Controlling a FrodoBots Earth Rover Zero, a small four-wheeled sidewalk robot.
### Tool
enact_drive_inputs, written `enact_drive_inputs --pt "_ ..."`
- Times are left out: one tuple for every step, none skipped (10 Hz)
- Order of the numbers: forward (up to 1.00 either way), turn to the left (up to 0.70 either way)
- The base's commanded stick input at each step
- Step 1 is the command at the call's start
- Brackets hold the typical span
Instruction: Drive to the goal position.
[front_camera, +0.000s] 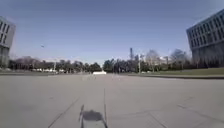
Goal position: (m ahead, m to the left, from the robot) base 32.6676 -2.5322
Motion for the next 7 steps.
enact_drive_inputs --pt "0.00 0.00" --pt "0.00 0.00" --pt "0.00 0.00" --pt "0.00 0.00" --pt "0.00 0.00" --pt "0.52 0.02" --pt "1.00 0.03"
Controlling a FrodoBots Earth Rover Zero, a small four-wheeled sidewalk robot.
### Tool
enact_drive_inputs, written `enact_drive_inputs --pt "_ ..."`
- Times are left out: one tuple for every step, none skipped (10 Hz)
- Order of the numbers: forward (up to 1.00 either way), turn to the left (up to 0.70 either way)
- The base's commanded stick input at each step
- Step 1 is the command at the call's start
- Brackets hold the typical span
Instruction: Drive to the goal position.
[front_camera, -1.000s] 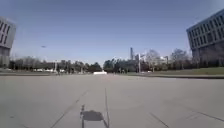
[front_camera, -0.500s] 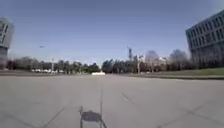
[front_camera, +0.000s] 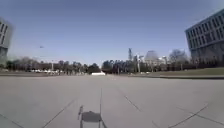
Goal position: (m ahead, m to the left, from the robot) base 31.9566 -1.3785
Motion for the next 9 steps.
enact_drive_inputs --pt "1.00 0.03" --pt "1.00 0.03" --pt "1.00 0.03" --pt "1.00 0.03" --pt "1.00 0.03" --pt "1.00 0.21" --pt "1.00 0.39" --pt "1.00 0.33" --pt "1.00 0.42"
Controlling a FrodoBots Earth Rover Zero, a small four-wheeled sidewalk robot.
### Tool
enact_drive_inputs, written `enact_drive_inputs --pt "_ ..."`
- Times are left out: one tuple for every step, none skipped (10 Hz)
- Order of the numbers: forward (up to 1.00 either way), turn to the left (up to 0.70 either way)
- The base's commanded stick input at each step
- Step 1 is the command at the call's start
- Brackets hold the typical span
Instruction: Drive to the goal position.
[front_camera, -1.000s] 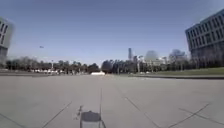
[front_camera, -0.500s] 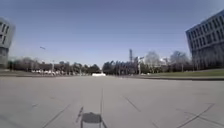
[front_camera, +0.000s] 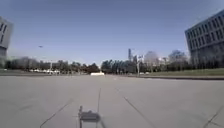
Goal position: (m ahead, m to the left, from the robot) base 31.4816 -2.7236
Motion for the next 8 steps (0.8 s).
enact_drive_inputs --pt "1.00 0.20" --pt "1.00 0.03" --pt "1.00 0.03" --pt "1.00 0.03" --pt "1.00 0.03" --pt "1.00 0.03" --pt "1.00 0.03" --pt "1.00 0.03"
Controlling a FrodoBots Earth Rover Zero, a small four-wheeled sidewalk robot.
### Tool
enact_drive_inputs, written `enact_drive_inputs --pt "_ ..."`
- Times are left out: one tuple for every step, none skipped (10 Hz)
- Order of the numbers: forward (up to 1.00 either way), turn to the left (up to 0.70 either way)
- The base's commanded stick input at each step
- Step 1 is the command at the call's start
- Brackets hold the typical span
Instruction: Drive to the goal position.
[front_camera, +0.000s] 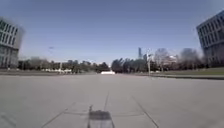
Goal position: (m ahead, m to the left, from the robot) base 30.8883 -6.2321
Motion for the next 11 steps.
enact_drive_inputs --pt "1.00 0.03" --pt "1.00 0.03" --pt "1.00 0.03" --pt "1.00 0.00" --pt "1.00 -0.24" --pt "1.00 -0.37" --pt "1.00 -0.32" --pt "1.00 -0.10" --pt "1.00 -0.03" --pt "1.00 -0.23" --pt "1.00 -0.30"
